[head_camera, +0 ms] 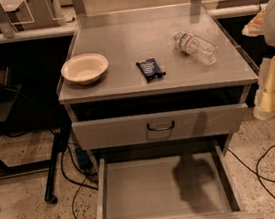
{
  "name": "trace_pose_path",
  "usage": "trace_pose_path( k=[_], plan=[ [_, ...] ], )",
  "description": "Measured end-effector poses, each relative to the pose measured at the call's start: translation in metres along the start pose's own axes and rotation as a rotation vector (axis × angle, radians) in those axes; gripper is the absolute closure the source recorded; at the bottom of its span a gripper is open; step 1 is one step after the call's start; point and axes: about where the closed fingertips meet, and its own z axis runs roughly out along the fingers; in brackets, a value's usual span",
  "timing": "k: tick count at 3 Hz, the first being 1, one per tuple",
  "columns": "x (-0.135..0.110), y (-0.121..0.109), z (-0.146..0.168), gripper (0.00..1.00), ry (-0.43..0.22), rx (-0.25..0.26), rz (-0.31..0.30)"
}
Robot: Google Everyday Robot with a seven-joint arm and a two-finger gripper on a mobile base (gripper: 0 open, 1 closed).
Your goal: Place rxbar blueberry into middle drawer
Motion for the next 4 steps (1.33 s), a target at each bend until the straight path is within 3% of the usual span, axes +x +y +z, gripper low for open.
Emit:
trace_pose_path(
  k=[1,2,4],
  plan=[
    [-0.001,-0.001,-0.001,0.00,-0.001,0.003,-0.002],
    [-0.017,-0.017,-0.001,0.00,-0.026,0.023,-0.054],
    [-0.082,-0.053,0.014,0.00,-0.063,0.016,-0.223]
  ],
)
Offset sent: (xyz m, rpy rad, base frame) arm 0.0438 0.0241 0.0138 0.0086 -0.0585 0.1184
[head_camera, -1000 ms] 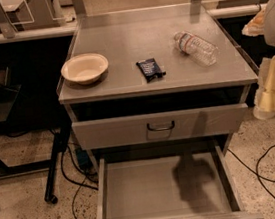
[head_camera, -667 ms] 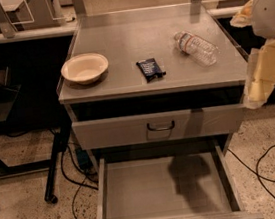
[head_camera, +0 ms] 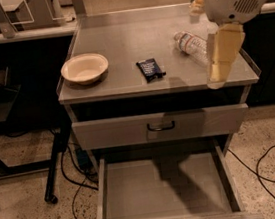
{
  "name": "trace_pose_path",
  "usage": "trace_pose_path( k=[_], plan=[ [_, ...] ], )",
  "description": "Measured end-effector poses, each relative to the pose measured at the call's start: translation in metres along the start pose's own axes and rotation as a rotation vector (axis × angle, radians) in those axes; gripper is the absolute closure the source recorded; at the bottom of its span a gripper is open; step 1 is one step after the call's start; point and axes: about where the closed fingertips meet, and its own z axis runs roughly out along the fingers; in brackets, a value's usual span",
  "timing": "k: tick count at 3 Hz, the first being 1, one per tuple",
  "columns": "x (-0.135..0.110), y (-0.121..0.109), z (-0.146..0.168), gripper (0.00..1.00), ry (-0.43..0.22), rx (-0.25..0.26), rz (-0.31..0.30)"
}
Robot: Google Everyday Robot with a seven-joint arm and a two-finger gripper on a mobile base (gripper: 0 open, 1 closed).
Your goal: Place rxbar blueberry into middle drawer
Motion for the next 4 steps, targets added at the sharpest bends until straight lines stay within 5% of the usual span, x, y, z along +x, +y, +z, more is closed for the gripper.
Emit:
trace_pose_path(
  k=[1,4],
  plan=[
    [-0.002,-0.001,0.000,0.00,-0.004,0.007,-0.002],
    [-0.052,-0.053,0.057,0.00,0.023,-0.018,-0.211]
  ],
)
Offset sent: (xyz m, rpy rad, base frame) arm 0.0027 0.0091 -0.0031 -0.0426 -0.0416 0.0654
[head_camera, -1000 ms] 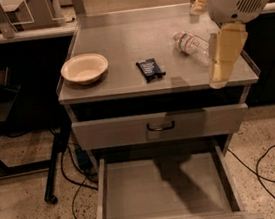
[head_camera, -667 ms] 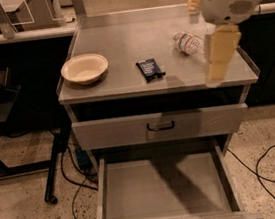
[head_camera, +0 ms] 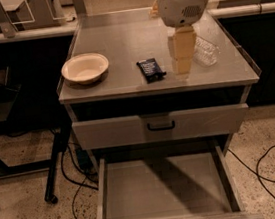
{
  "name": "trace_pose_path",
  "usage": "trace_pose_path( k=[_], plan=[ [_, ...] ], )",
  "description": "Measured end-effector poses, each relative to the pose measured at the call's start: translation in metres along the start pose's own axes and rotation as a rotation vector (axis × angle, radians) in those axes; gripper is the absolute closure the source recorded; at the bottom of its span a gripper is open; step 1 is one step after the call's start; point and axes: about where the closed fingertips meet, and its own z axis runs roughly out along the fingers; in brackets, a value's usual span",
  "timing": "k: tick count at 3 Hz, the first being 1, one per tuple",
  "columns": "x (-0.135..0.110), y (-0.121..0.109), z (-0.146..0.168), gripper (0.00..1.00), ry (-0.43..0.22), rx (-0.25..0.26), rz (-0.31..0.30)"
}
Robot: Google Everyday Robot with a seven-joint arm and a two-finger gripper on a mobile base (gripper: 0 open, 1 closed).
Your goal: Place rxbar blueberry into middle drawer
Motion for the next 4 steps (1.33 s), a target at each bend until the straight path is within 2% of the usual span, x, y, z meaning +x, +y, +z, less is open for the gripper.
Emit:
trace_pose_path(
  k=[1,2,4],
  plan=[
    [-0.008,-0.020,0.023,0.00,0.002,-0.041,-0.026],
    [-0.011,-0.027,0.028,0.00,-0.003,-0.039,-0.031],
    [0.016,-0.054,0.058,0.00,0.020,-0.066,-0.015]
  ],
)
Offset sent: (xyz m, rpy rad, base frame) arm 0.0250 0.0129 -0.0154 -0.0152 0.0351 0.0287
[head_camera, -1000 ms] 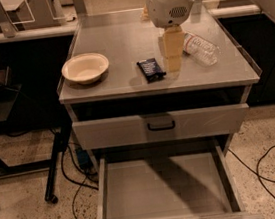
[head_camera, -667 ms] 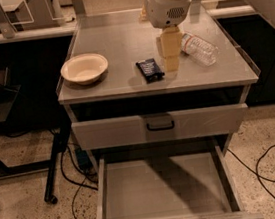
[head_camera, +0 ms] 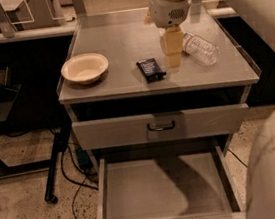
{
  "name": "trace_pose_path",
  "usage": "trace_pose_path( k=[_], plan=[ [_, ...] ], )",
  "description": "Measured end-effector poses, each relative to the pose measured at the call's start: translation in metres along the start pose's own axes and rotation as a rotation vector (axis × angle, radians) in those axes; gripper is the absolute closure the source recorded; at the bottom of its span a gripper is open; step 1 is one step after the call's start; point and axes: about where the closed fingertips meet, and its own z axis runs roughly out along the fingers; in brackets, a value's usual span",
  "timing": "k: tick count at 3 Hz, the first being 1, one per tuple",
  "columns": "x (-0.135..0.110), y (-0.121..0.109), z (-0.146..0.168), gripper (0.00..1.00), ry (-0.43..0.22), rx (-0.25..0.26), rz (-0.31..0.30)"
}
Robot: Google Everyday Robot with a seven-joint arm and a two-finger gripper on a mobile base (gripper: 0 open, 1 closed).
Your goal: Place rxbar blueberry into middle drawer
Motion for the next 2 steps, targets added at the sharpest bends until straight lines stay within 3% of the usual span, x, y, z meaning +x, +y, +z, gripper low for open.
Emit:
trace_pose_path(
  k=[1,2],
  plan=[
    [0.012,-0.014,0.012,0.00,0.012,-0.013,0.004],
    [0.022,-0.042,0.042,0.00,0.010,-0.017,0.000]
  ],
)
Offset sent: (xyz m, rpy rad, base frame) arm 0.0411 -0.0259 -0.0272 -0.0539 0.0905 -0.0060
